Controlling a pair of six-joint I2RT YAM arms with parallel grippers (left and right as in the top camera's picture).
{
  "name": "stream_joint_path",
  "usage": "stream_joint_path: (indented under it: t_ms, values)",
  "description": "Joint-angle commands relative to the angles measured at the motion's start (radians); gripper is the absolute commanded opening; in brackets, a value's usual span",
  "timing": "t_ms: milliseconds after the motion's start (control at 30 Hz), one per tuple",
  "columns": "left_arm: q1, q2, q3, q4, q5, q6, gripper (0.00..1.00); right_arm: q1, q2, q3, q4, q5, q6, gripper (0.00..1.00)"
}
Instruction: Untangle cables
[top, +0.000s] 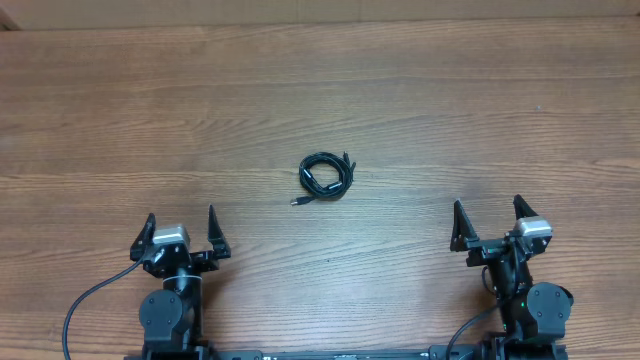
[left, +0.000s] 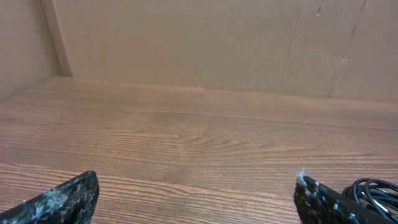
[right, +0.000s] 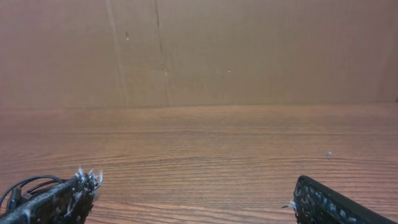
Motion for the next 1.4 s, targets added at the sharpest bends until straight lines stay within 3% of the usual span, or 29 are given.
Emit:
stream_joint_path:
  t_ms: [0,1367]
  values:
    - [0.005,-0.009,-0.003,0.000,-0.003,0.008,1.00,-0.002,-0.009,-0.010,0.003,0.014,-0.004,1.00]
    - [0.005,-0.009,-0.003,0.000,0.006,-0.010,1.00,-0.002,-0.009,-0.010,0.003,0.014,-0.004,1.00]
